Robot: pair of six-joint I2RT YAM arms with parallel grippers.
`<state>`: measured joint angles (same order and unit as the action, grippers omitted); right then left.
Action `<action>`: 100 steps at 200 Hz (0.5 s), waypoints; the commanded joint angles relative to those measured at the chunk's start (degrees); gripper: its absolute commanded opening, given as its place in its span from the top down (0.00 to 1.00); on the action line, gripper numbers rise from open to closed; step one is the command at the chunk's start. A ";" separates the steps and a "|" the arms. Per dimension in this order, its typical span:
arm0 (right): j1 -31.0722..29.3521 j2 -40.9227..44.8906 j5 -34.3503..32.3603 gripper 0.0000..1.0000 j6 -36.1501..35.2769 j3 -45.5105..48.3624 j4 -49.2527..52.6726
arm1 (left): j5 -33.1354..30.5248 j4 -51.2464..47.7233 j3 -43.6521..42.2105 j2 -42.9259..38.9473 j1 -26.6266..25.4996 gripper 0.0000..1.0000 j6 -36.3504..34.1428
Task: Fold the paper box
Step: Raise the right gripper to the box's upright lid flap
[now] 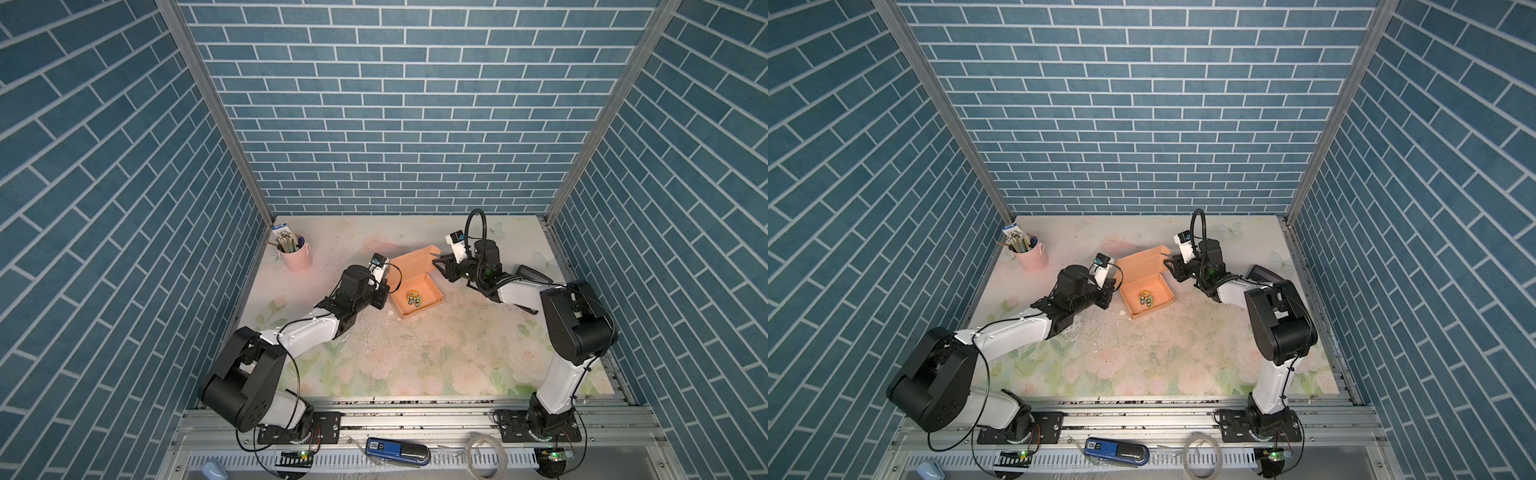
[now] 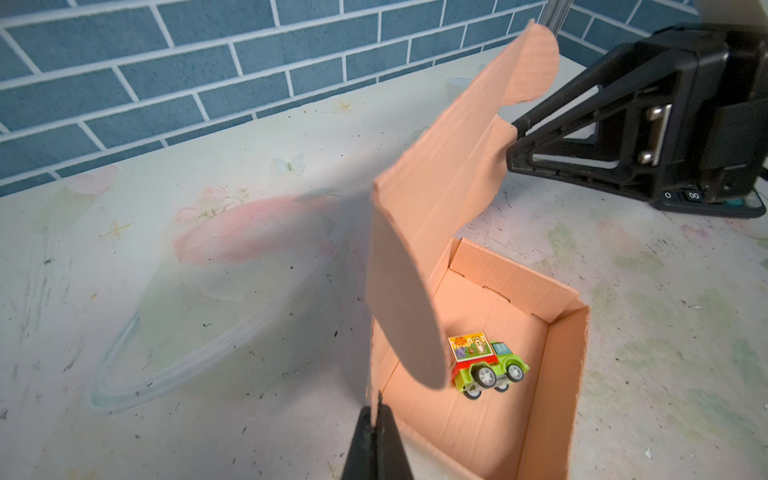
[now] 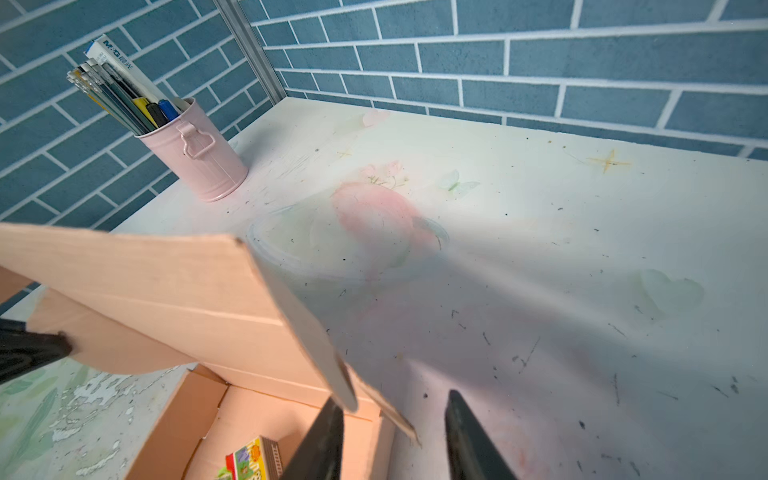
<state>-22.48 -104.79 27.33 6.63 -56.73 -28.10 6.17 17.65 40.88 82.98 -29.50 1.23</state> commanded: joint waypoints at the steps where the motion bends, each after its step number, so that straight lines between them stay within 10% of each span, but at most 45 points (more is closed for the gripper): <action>1: -0.26 -0.37 0.73 0.66 -1.62 -0.72 -1.25 | -0.55 -0.51 1.78 1.03 0.40 1.00 1.02; 100: -5.68 4.30 -8.71 1.00 -1.10 -0.43 3.91 | -2.01 -1.65 5.02 3.86 0.40 1.00 3.68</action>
<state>-26.33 -103.68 23.20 6.20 -56.71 -26.96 5.10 16.95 44.40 86.17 -29.30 3.66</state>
